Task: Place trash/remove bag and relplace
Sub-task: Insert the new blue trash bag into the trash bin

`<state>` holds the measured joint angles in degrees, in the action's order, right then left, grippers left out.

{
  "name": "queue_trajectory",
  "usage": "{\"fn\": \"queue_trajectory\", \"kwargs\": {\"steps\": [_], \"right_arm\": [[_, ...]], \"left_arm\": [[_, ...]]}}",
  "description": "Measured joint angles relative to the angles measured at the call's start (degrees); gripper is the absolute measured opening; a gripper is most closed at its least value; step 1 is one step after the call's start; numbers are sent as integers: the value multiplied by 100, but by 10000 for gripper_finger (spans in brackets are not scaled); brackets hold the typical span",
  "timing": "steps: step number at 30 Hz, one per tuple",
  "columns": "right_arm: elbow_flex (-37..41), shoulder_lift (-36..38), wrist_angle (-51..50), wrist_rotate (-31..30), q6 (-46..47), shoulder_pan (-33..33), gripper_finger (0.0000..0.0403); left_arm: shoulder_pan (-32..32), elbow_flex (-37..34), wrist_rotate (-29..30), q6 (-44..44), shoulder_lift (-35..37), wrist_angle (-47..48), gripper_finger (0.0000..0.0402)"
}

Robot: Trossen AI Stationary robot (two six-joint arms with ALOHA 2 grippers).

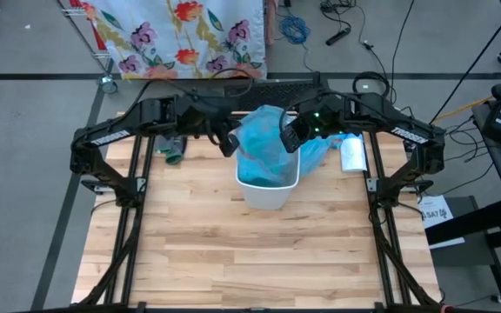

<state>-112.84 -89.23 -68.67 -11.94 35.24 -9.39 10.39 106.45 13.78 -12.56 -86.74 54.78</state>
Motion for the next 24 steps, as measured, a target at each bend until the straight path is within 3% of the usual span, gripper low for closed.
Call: {"fn": "queue_trajectory", "kwargs": {"steps": [3,17,24], "right_arm": [[-2,0,-507,-281,230,-126,0],[0,-58,-1270,-110,306,-855,0],[709,-152,-1274,51,169,-1154,0]], "left_arm": [[167,0,3,65,4,202,1],[760,-7,-175,274,-475,715,0],[916,-7,-246,416,-918,928,0]]}}
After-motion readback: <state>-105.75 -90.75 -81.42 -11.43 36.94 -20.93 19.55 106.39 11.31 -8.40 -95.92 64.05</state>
